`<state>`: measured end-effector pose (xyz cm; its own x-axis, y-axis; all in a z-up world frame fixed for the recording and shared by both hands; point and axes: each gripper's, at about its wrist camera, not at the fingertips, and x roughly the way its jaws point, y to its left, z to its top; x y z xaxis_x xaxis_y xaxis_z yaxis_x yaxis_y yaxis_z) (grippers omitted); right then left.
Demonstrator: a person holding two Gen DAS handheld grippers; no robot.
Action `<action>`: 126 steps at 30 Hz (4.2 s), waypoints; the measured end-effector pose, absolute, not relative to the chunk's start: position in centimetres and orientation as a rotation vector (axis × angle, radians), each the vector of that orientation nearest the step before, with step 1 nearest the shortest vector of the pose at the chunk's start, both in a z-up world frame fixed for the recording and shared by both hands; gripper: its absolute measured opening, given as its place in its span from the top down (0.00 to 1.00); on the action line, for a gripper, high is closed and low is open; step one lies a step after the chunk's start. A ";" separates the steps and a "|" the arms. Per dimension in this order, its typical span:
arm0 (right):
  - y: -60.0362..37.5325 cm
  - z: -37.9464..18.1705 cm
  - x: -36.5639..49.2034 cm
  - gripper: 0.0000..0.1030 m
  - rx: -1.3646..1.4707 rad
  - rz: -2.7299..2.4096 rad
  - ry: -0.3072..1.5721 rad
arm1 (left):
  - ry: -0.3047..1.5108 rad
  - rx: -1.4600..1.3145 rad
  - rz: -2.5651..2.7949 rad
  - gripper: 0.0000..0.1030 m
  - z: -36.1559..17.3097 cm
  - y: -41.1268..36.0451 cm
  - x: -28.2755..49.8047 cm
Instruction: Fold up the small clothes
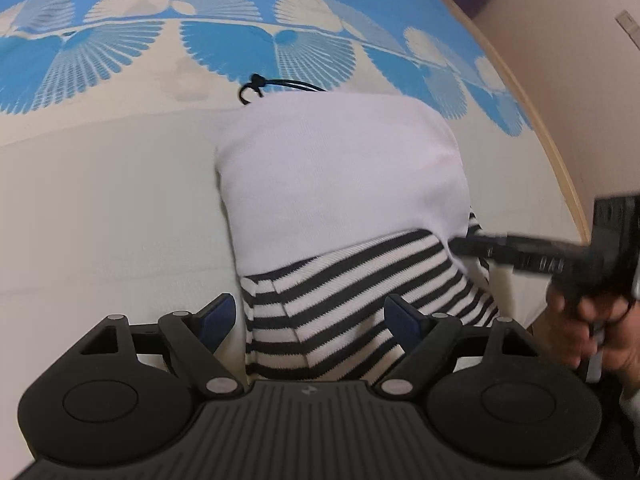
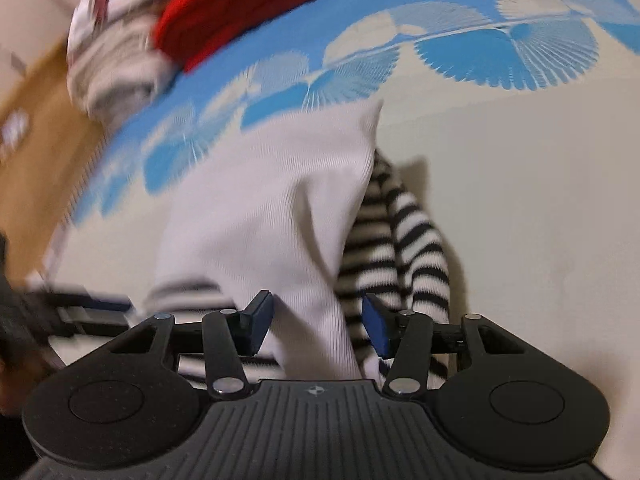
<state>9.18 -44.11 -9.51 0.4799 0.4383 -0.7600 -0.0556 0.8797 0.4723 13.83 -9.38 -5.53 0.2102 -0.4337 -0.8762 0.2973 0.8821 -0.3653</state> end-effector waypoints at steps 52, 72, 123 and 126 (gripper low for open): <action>-44.9 -11.6 12.8 0.92 0.523 0.083 1.121 | 1.309 -0.591 -0.258 0.52 -11.0 -10.3 19.6; -37.2 -6.6 21.7 0.95 0.578 0.064 0.887 | 1.032 -0.373 -0.211 0.30 -2.0 0.8 28.4; -29.3 -2.0 -2.7 0.29 0.079 -0.123 0.754 | 0.774 0.034 -0.130 0.01 -0.1 -1.4 -0.6; -28.1 -2.2 -2.1 0.29 0.075 -0.094 0.738 | 0.776 -0.048 -0.144 0.01 0.0 -2.0 0.0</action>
<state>-2.07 -28.07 -2.22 0.7358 -0.0592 -0.6746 0.1117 0.9931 0.0347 0.02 -2.02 -0.02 0.7041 -0.1476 -0.6946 0.1119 0.9890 -0.0967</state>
